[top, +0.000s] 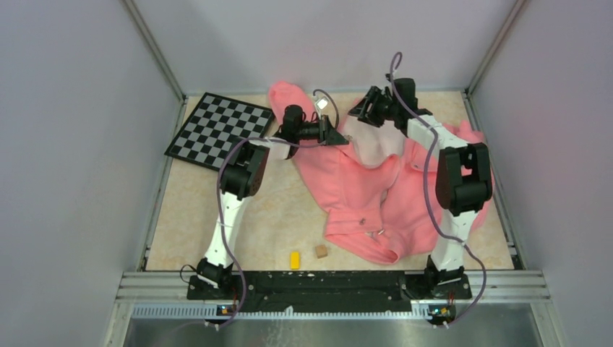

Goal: Zip up the jacket

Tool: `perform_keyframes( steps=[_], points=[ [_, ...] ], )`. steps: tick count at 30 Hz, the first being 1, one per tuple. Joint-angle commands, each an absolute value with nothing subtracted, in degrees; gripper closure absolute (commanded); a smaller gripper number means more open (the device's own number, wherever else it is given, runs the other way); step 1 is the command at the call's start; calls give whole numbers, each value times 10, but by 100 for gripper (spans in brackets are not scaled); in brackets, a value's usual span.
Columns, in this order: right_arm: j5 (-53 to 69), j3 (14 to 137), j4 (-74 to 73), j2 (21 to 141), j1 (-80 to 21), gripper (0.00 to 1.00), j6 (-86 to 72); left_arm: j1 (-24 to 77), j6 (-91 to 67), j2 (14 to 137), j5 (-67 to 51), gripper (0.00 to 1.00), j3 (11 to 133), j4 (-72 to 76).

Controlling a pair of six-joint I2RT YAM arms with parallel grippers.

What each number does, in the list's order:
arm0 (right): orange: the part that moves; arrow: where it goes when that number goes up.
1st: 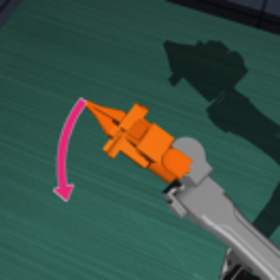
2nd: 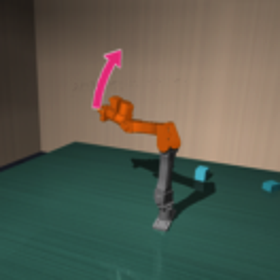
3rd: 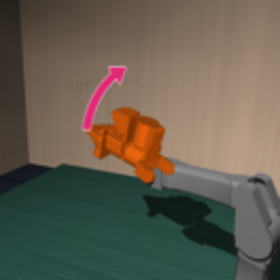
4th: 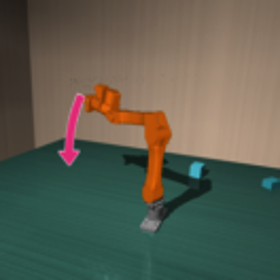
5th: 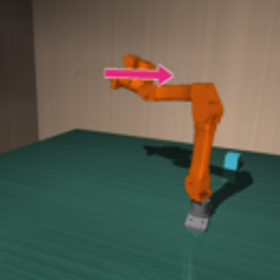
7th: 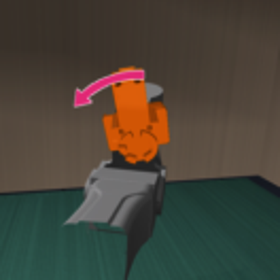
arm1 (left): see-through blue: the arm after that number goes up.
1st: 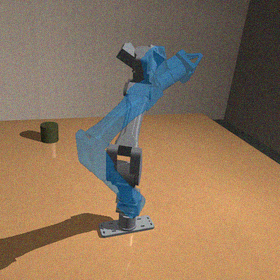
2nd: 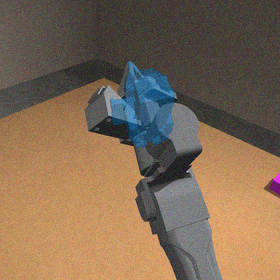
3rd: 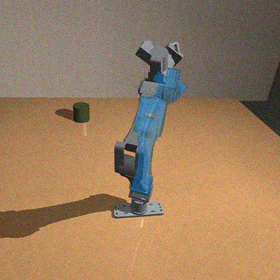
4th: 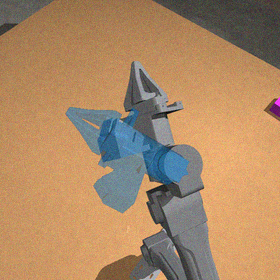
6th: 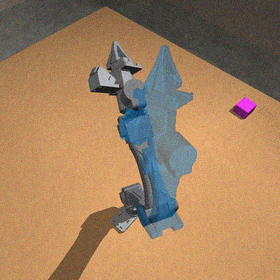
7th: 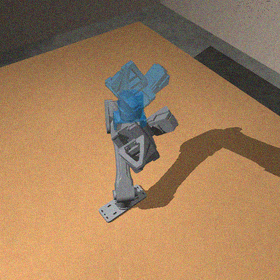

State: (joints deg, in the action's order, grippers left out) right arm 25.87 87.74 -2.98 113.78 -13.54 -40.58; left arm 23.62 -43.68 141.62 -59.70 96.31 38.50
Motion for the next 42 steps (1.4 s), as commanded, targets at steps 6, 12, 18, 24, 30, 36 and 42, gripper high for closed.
perform_keyframes(
  steps=[6, 12, 18, 24, 30, 36, 42],
  points=[
    [173, 843, -132, 1054, -10, 53, -267, 237, -480, 1392, -604, 100, 947, 454],
    [69, 897, -183, 1101, 37, 54, -223, 238, -513, 1390, -592, 100, 947, 469],
    [134, 948, -157, 1176, 89, 57, -277, 238, -526, 1395, -594, 100, 958, 472],
    [132, 970, -119, 1226, 94, 57, -314, 238, -526, 1400, -596, 100, 965, 467],
    [140, 1021, -111, 1287, 95, 55, -324, 238, -518, 1399, -601, 100, 966, 457],
    [151, 1030, -81, 1314, 95, 54, -331, 238, -505, 1404, -602, 100, 982, 434],
    [145, 1066, -106, 1317, 95, 73, -312, 238, -497, 1408, -604, 100, 991, 419]
  ],
)
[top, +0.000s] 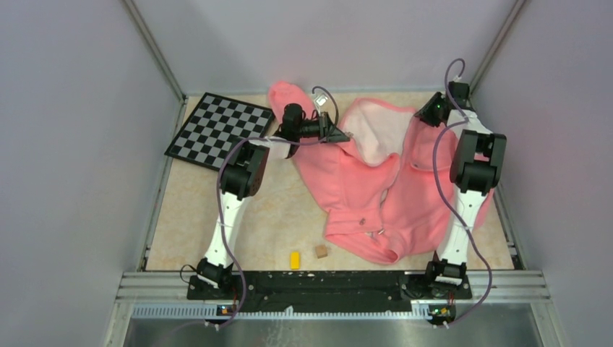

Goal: Zip up the jacket

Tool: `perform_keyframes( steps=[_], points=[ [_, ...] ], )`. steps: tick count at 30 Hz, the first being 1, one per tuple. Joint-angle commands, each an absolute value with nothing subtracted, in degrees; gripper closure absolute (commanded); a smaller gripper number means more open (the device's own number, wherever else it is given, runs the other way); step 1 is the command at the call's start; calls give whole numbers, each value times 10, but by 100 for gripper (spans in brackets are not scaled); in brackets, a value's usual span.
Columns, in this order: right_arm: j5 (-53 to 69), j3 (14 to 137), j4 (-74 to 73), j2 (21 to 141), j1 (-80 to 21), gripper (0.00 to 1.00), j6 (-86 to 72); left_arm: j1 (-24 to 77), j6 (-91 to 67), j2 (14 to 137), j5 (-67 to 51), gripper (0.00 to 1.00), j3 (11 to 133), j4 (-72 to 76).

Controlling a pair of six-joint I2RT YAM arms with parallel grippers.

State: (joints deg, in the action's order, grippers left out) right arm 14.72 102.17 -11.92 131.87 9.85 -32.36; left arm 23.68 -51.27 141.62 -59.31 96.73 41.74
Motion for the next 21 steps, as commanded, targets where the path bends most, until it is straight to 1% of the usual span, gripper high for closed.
perform_keyframes(
  steps=[1, 4, 6, 15, 19, 21],
  points=[
    [146, 1063, -105, 1310, 95, 76, -307, 238, -496, 1408, -604, 100, 991, 418],
    [158, 1050, -95, 1291, 96, 88, -297, 238, -497, 1409, -604, 100, 992, 417],
    [169, 1051, -100, 1282, 97, 92, -292, 238, -499, 1411, -603, 100, 992, 417],
    [254, 1028, -109, 1224, 100, 91, -208, 238, -503, 1412, -625, 100, 998, 436],
    [284, 969, -79, 1169, 101, 90, -186, 238, -500, 1412, -640, 100, 998, 442],
    [331, 939, -49, 1145, 101, 90, -174, 238, -496, 1412, -646, 100, 999, 444]
  ],
)
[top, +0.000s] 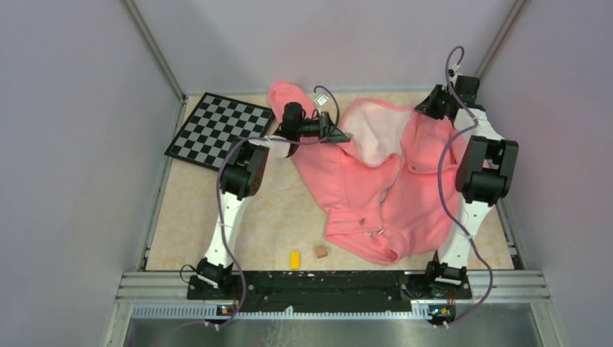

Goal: Zip up the jacket

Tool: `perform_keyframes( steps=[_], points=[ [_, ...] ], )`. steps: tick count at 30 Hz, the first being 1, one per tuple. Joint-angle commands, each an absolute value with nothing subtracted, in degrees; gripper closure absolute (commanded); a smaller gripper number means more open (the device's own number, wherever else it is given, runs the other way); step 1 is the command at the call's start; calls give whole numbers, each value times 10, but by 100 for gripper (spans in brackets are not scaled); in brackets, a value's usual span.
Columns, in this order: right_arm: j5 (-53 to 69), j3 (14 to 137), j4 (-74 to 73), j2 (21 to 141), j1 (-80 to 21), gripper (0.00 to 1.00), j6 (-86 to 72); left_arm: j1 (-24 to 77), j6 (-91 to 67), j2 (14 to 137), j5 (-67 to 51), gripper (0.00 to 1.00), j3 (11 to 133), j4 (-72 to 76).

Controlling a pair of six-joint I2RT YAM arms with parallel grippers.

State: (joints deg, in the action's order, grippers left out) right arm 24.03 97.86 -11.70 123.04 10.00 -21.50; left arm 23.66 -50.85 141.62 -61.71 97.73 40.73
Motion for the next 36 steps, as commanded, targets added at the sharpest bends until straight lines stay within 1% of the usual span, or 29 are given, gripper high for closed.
perform_keyframes(
  steps=[1, 3, 4, 6, 8, 10, 13, 16, 19, 21, 24, 27, 30, 36],
  points=[
    [369, 926, -37, 1137, 101, 90, -163, 238, -493, 1412, -651, 100, 1000, 445],
    [500, 908, -21, 1127, 99, 90, -137, 239, -490, 1413, -664, 100, 1003, 454],
    [543, 902, -24, 1125, 96, 90, -122, 239, -488, 1414, -676, 100, 1004, 461],
    [590, 899, -61, 1120, 85, 91, -70, 239, -484, 1415, -688, 100, 1007, 472],
    [622, 900, -113, 1115, 70, 94, -11, 239, -477, 1419, -700, 100, 1012, 474],
    [665, 896, -163, 1110, 57, 100, 57, 240, -476, 1422, -712, 100, 1014, 485],
    [732, 884, -228, 1103, 39, 100, 158, 243, -477, 1427, -725, 100, 1015, 500],
    [750, 894, -313, 1111, 11, 100, 228, 248, -479, 1434, -741, 100, 1018, 512],
    [778, 946, -426, 1150, 4, 100, 304, 251, -499, 1442, -754, 100, 1020, 539],
    [800, 977, -483, 1176, -7, 100, 338, 251, -542, 1452, -774, 100, 1016, 603],
    [786, 1019, -557, 1209, -22, 100, 378, 251, -648, 1473, -801, 100, 1026, 735],
    [773, 1020, -560, 1219, -36, 100, 368, 251, -743, 1505, -820, 100, 1055, 836],
    [755, 995, -498, 1216, -43, 100, 319, 251, -803, 1522, -827, 100, 1074, 900],
    [762, 994, -498, 1226, -47, 100, 319, 251, -773, 1512, -827, 100, 1060, 878]
  ],
)
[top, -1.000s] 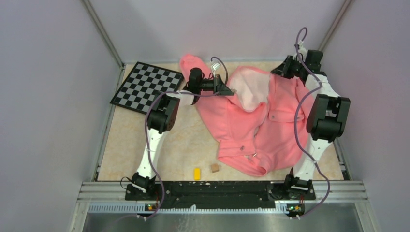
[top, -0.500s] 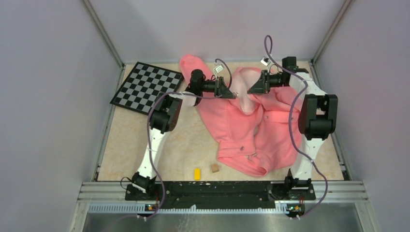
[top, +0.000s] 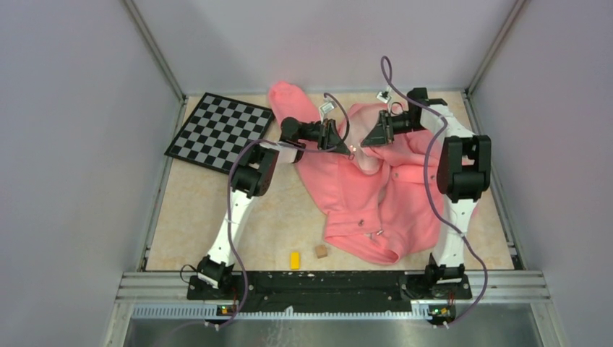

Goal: Zip up the jacket

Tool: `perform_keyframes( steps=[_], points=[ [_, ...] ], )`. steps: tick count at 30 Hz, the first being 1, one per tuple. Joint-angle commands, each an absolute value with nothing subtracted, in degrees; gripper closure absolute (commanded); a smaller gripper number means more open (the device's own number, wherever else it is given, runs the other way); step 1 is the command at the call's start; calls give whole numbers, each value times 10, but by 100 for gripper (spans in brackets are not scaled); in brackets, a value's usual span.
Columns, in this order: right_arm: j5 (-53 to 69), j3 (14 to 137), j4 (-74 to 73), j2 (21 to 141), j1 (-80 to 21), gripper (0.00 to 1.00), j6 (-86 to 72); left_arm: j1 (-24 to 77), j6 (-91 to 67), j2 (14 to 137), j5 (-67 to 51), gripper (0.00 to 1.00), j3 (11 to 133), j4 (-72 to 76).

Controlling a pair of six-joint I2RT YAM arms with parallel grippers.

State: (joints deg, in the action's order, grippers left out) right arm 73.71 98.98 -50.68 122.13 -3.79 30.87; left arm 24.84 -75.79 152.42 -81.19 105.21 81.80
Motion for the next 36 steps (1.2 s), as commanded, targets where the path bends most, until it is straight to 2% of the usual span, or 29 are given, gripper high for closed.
perform_keyframes(
  steps=[1, 10, 16, 21, 25, 31, 36],
  points=[
    [761, 996, -501, 1229, -48, 100, 320, 251, -772, 1512, -826, 100, 1058, 880],
    [773, 1083, -696, 1295, -48, 100, 480, 251, -743, 1495, -835, 100, 1047, 916],
    [777, 1075, -703, 1288, -52, 100, 505, 251, -600, 1473, -836, 100, 1055, 810],
    [775, 1071, -699, 1285, -54, 100, 513, 253, -570, 1470, -840, 100, 1064, 805],
    [763, 1054, -666, 1270, -54, 100, 496, 253, -590, 1472, -851, 100, 1064, 843],
    [729, 946, -427, 1191, -54, 100, 328, 254, -612, 1474, -864, 100, 1061, 878],
    [740, 957, -447, 1194, -54, 100, 345, 256, -618, 1475, -864, 100, 1064, 883]
  ],
)
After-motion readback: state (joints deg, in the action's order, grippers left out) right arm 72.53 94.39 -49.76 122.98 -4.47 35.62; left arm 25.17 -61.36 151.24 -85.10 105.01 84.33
